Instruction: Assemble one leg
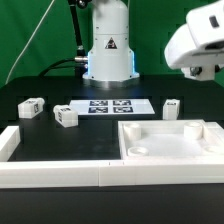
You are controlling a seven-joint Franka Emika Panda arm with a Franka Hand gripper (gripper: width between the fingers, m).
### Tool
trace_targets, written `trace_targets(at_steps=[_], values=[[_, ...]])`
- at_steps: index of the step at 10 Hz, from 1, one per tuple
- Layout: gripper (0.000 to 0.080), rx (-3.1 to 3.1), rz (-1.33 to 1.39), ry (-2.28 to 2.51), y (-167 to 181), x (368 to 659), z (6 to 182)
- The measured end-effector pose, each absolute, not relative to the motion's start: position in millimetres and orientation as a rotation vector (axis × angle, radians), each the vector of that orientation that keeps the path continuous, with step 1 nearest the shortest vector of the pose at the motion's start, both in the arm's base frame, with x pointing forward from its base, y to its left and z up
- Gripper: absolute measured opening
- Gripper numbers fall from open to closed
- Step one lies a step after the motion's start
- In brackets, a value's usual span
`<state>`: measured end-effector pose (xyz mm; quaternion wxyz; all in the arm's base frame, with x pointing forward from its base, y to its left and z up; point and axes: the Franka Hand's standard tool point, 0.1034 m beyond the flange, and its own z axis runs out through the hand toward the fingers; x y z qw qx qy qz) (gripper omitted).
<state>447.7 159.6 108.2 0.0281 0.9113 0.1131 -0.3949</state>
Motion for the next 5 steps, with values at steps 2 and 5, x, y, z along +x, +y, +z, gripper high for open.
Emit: trace_targets(at_steps=[2,5], values=[[0.0292,2.899,-1.049,0.349,163.6,460.7,104.2],[0.0292,3.068,-0.613,0.42,155.7,473.9,84.8]])
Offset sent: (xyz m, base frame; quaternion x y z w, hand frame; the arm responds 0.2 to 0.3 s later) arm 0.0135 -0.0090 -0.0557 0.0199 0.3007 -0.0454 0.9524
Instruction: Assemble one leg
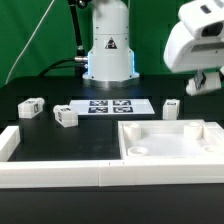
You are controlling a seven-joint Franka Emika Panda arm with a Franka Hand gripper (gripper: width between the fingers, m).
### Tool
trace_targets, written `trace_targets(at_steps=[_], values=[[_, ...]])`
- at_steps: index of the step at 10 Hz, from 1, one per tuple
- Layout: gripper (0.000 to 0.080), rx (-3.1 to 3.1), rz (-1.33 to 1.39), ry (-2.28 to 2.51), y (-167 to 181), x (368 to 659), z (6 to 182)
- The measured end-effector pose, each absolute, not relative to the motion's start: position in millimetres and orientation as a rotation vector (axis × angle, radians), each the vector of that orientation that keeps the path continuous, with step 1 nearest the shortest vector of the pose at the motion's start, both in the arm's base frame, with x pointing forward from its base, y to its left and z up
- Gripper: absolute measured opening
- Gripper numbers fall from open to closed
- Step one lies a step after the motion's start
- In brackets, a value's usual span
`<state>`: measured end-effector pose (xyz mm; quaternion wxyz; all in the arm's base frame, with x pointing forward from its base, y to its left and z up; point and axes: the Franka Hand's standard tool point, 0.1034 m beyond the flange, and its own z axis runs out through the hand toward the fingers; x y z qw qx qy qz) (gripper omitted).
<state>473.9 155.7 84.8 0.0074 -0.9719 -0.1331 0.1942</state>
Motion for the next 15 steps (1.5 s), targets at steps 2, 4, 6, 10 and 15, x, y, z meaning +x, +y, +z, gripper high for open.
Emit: trace_targets(at_steps=[2,4,6,10,15], values=[[0.0292,-3.055,0.295,-0.448,149.6,499.1,94.9],[0.0292,-3.061,0.08,-0.435,147.1,514.3,106.4],[0.0292,-3.055,-0.119,-0.43,144.9,519.3,119.8],[0.0292,-2.984,-0.533,-0.408,143.7,519.6,119.8],[0.0292,-2.977,-0.627,-0.571,117.4,563.3,119.9]])
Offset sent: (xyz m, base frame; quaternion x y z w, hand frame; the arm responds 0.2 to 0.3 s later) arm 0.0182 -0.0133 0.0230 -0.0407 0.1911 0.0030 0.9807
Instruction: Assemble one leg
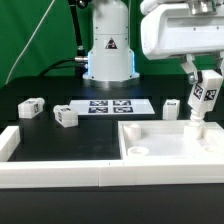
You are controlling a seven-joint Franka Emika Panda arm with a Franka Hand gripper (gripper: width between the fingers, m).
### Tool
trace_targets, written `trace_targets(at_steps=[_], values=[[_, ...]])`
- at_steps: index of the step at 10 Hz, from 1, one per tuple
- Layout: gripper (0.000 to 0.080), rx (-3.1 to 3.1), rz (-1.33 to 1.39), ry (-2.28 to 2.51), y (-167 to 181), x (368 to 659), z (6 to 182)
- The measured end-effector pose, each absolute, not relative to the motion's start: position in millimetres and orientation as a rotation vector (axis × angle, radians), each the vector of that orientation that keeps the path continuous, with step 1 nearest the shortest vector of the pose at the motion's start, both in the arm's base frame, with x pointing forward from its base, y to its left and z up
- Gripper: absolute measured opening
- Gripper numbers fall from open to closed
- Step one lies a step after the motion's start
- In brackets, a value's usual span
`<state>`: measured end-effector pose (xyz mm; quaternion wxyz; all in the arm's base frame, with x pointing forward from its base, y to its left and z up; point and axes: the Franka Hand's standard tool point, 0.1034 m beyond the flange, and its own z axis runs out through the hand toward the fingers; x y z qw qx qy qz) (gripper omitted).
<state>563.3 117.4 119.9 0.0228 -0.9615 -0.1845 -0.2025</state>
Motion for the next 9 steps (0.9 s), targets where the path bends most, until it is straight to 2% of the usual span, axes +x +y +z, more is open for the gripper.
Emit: trace_targets(at_steps=[4,6,8,9], values=[[0.0292,-2.981,-0.604,-0.572,118.5,566.6,119.3],[0.0292,-2.982,-0.585,-0.578,118.8,567.0,113.4],[0.0292,-2.977,-0.59,-0.579,124.1,593.5,118.6],[0.0292,-2.973,-0.598,-0.589,124.4,602.6,115.2]])
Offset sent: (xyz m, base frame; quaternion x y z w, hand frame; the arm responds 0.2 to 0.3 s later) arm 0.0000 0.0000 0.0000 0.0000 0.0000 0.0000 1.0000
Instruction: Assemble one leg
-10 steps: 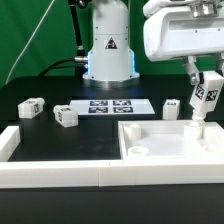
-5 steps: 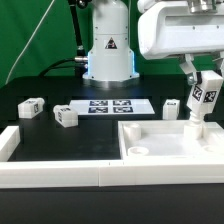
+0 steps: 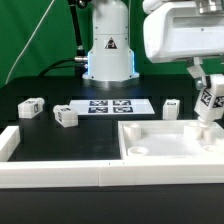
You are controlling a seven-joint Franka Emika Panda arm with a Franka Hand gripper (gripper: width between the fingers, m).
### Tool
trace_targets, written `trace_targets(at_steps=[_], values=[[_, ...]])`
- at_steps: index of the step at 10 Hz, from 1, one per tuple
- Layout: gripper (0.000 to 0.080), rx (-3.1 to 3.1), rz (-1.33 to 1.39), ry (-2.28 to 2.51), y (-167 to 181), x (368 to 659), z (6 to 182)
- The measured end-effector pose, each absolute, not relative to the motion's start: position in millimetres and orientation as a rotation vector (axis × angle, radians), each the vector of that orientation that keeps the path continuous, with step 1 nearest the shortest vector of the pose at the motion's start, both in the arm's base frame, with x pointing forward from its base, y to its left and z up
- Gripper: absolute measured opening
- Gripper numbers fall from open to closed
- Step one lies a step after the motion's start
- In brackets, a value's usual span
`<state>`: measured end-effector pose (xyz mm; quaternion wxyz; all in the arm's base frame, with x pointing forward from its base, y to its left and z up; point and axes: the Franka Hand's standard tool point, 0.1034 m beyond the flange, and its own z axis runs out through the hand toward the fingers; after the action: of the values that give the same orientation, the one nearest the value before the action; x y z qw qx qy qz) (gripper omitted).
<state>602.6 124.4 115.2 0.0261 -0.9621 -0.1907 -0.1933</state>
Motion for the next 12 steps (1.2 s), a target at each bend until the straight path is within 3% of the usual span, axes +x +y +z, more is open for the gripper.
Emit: trace_targets(at_steps=[3,12], values=[[0.0292,-2.96,-0.658,-0.592,122.4,626.2,106.4],[0.0292,-2.915,-0.862,-0.56,119.9,610.2,88.3]])
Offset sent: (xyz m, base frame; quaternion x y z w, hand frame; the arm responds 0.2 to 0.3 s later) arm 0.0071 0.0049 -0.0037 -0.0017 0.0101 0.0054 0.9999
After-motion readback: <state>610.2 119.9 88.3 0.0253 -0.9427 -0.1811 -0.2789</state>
